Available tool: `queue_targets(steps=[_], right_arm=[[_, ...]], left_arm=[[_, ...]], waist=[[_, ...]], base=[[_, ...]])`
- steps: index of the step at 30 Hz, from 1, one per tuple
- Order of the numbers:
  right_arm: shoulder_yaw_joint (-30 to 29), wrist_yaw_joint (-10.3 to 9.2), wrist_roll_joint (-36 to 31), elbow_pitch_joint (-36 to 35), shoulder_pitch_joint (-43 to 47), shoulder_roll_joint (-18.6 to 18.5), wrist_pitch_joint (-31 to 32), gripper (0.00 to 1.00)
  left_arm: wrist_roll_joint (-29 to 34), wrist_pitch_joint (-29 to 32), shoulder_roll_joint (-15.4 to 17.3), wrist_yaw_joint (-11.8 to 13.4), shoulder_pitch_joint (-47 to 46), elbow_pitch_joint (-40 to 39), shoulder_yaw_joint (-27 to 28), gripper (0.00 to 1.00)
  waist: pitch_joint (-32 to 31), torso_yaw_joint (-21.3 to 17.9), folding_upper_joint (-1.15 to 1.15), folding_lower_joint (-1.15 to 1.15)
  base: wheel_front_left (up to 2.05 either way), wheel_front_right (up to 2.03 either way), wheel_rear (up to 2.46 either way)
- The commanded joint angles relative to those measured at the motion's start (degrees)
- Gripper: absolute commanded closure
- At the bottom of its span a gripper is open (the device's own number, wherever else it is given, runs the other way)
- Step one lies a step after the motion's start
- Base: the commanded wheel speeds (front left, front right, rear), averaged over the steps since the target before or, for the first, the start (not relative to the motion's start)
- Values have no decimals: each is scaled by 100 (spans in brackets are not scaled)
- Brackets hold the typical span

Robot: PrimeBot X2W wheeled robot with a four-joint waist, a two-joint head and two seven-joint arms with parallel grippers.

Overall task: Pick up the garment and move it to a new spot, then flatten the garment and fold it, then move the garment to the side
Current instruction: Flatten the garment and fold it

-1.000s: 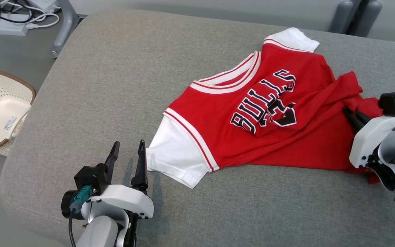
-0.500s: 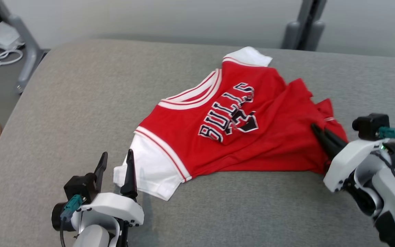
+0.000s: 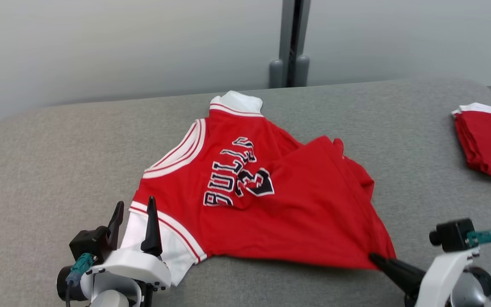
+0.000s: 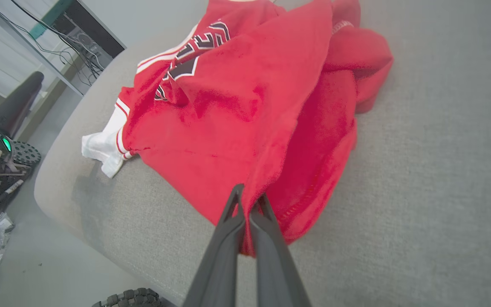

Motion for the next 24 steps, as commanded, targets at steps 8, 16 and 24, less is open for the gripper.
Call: queue_targets(steps=[8, 16, 24], right_arm=[[-1036, -1, -246, -542, 1241, -6, 1482, 100], [-2205, -1, -1269, -1151, 1327, 891, 1827, 0], [-2360, -1, -2150, -1258, 452, 1364, 581, 0]], left_arm=[[-35, -21, 28, 13, 58, 14, -31, 0], [-83, -22, 27, -6, -32, 2, -137, 0], [-77, -22, 26, -54, -152, 8, -256, 0]], waist=[[-82, -257, 0, 0], [-14, -191, 0, 0], [80, 103, 0, 0]], base=[[0, 0, 0], [0, 0, 0], [0, 0, 0]])
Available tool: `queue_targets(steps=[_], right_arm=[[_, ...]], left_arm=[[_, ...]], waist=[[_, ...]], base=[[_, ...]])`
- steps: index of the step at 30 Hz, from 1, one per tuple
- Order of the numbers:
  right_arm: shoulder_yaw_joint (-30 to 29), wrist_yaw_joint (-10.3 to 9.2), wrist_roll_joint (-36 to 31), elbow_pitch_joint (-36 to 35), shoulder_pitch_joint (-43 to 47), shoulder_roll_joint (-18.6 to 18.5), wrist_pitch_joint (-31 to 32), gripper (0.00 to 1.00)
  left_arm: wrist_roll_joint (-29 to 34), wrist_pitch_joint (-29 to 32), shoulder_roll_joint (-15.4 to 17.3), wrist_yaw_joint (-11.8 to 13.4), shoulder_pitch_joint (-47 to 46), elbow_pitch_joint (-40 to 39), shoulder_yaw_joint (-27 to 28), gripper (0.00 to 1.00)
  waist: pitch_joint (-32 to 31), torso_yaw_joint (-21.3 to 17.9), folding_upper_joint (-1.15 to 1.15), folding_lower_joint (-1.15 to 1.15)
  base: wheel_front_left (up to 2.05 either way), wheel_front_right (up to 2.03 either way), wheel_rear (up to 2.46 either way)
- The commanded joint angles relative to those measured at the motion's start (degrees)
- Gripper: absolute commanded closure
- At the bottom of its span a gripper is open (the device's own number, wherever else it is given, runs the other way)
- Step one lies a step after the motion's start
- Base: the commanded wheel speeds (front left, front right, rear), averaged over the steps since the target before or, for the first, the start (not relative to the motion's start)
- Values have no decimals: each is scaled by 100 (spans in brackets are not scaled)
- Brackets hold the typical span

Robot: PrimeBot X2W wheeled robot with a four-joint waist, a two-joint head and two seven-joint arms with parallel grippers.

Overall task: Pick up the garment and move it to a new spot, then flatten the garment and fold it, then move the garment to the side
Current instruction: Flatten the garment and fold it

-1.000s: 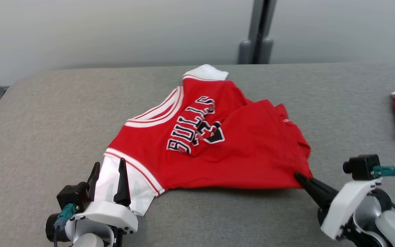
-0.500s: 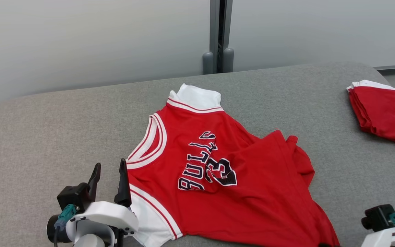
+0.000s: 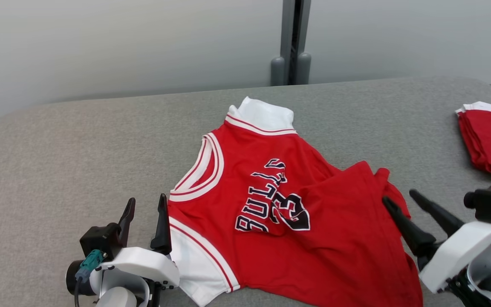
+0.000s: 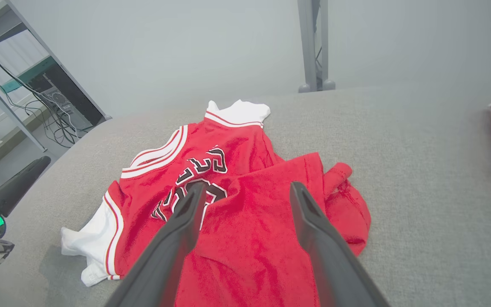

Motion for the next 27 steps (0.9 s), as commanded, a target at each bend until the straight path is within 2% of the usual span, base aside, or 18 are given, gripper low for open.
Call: queue_targets(steps=[1, 5, 13, 21, 27], right_arm=[[63, -1, -233, 156, -234, -13, -410, 0], [290, -1, -713, 560, -644, -83, -1206, 0], [560, -1, -1090, 1457, -982, 25, -2123, 0], [697, -1, -1048, 2026, -1388, -76, -2358, 0], [638, -1, -731, 2711, -2160, -223, -1995, 0]], left_arm=[[-8, -22, 27, -25, -86, -41, -16, 0], [26, -22, 27, -100, -56, -142, -73, 0], [117, -22, 24, -138, 134, -256, -62, 0], [146, -22, 25, -165, 119, -352, -99, 0], [57, -22, 27, -173, -124, -376, -321, 0]], waist=[[44, 135, 0, 0], [110, 331, 0, 0], [115, 612, 0, 0], [297, 873, 0, 0], [736, 1285, 0, 0]], base=[[0, 0, 0], [0, 0, 0], [0, 0, 0], [0, 0, 0], [0, 0, 0]])
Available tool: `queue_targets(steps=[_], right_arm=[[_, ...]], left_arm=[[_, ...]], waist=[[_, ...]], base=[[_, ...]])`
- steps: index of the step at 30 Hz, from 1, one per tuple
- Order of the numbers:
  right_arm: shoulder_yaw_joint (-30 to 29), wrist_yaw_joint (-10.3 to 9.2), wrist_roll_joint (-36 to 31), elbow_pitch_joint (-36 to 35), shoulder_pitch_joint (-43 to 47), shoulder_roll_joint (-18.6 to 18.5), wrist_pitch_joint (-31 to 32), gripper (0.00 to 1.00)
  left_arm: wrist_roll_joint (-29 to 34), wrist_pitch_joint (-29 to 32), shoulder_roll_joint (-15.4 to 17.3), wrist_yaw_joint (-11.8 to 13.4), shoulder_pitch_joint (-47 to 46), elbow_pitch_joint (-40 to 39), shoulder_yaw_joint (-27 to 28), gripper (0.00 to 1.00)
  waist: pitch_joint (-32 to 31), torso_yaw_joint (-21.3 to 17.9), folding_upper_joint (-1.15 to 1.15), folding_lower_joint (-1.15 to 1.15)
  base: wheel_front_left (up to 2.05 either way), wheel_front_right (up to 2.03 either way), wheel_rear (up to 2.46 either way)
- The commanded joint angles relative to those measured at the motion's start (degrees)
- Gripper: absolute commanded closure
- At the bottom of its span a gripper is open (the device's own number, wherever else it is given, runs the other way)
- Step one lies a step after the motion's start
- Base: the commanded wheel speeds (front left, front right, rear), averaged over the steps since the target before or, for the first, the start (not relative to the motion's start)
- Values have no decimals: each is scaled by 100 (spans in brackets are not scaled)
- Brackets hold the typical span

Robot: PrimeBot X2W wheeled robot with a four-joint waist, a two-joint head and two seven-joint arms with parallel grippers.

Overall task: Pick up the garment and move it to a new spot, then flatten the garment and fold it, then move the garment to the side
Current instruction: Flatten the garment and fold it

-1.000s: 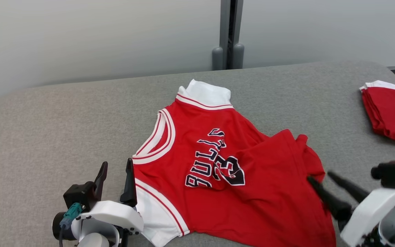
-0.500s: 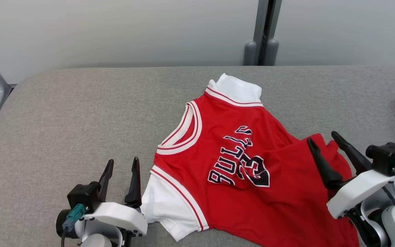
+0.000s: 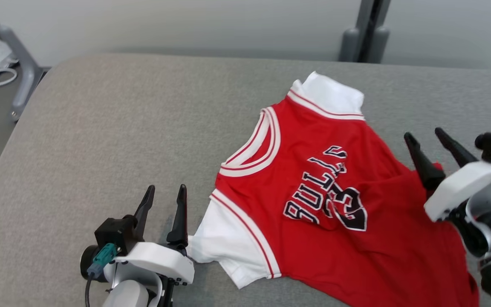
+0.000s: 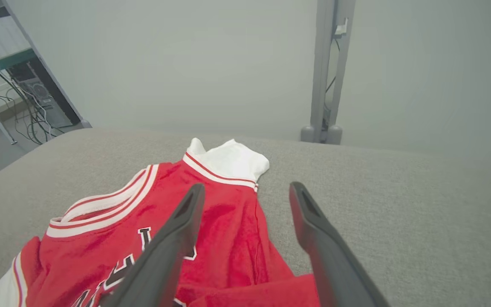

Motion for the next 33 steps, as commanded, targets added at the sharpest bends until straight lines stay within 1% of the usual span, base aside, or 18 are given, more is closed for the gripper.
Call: queue_targets(steps=[1, 3, 4, 6, 9, 13, 22, 23, 24, 25, 28, 29, 33], right_arm=[[-26, -1, 150, 179, -217, -40, 81, 0], [-43, -1, 515, 534, -489, -43, 336, 0], [-40, -1, 622, 701, -631, -109, 440, 0], [51, -2, 705, 1047, -903, -299, 593, 0], [240, -1, 788, 1515, -1237, -451, 757, 0], [438, -1, 920, 2035, -1633, -638, 913, 0], [1035, -1, 1230, 2730, -2199, -873, 1280, 0], [1108, -2, 1250, 2801, -2243, -874, 1345, 61], [1108, -2, 1250, 2801, -2243, -874, 1345, 61], [1193, -2, 1257, 2834, -2306, -897, 1374, 100], [1401, -1, 1275, 2878, -2537, -1013, 1364, 100], [1515, -2, 1180, 2907, -2762, -1135, 1220, 100], [1751, -2, 986, 2986, -3247, -1255, 866, 100]], left_arm=[[-36, -22, 30, 1, -107, -13, -39, 0], [-83, -22, 30, 26, -182, -9, -126, 0], [-117, -22, 29, 36, -216, -11, -177, 0], [-176, -22, 23, 51, -289, -27, -269, 0], [-254, -22, 26, 104, -340, -47, -376, 0], [-319, -22, 22, 135, -412, -73, -474, 0], [-474, -22, 27, 181, -506, -141, -679, 0], [-489, -22, 27, 193, -511, -149, -708, 0], [-489, -22, 27, 193, -511, -149, -708, 0], [-518, -22, 27, 203, -516, -155, -737, 0], [-571, -22, 28, 225, -536, -163, -800, 0], [-590, -22, 28, 233, -544, -161, -830, 0], [-646, -22, 27, 253, -536, -161, -894, 0]], waist=[[277, 288, 0, 0], [418, 466, 0, 0], [488, 555, 0, 0], [620, 728, 0, 0], [781, 931, 0, 0], [929, 1108, 0, 0], [1141, 1372, 0, 0], [1160, 1395, 0, 0], [1160, 1395, 0, 0], [1178, 1417, 0, 0], [1216, 1484, 0, 0], [1227, 1530, 0, 0], [1220, 1637, 0, 0]], base=[[0, 0, 0], [0, 0, 0], [0, 0, 0], [0, 0, 0], [0, 0, 0], [0, 0, 0], [0, 0, 0], [0, 0, 0], [0, 0, 0], [0, 0, 0], [0, 0, 0], [0, 0, 0], [0, 0, 0]])
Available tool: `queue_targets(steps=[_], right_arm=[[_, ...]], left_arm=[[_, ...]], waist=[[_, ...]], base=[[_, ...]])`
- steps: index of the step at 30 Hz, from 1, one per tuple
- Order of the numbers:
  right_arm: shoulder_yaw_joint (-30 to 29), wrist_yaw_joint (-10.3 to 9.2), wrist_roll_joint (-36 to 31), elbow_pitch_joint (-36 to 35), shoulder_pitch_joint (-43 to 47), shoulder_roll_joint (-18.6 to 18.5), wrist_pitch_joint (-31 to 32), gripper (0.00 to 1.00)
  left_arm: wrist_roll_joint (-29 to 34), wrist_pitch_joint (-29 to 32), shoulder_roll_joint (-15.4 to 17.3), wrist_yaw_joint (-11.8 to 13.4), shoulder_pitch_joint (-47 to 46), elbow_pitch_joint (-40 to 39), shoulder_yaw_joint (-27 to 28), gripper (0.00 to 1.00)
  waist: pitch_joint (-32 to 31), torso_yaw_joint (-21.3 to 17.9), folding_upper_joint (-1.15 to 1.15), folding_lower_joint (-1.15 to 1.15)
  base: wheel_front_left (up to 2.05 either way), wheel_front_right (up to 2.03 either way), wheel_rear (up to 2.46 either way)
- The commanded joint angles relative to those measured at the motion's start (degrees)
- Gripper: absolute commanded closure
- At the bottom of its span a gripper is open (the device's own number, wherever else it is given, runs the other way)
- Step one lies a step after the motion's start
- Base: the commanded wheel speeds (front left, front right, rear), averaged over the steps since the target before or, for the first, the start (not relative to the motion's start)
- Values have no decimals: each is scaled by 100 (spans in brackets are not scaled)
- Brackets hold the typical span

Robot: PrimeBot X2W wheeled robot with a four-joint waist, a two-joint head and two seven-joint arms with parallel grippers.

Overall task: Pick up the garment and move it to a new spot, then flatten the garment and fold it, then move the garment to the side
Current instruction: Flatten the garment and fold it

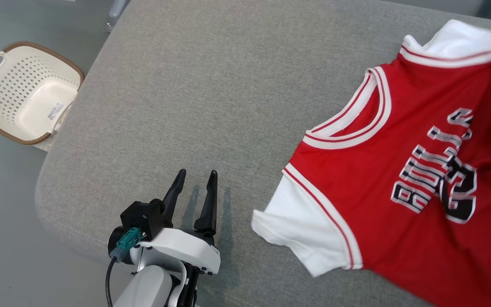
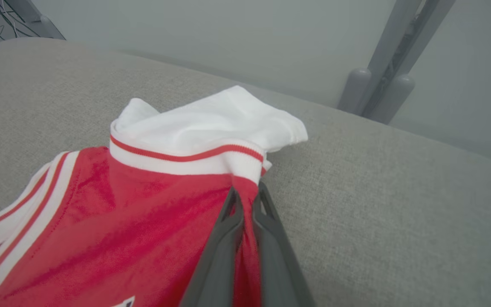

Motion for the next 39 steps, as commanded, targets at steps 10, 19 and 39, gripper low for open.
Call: queue_targets(steps=[10, 19, 39], right_arm=[[856, -3, -904, 334, -1354, -43, -1115, 100], [1279, -4, -637, 1244, -1290, 417, -837, 0], [962, -3, 387, 787, 150, 505, -2608, 0]], left_arm=[[-222, -22, 24, 68, -97, -90, -146, 0], [-257, -22, 25, 122, -97, -106, -99, 0], [389, -22, 25, -58, 39, 10, 771, 0]], waist=[[88, 309, 0, 0], [53, 186, 0, 0], [-872, -1648, 0, 0]], base=[[0, 0, 0], [0, 0, 0], [0, 0, 0]])
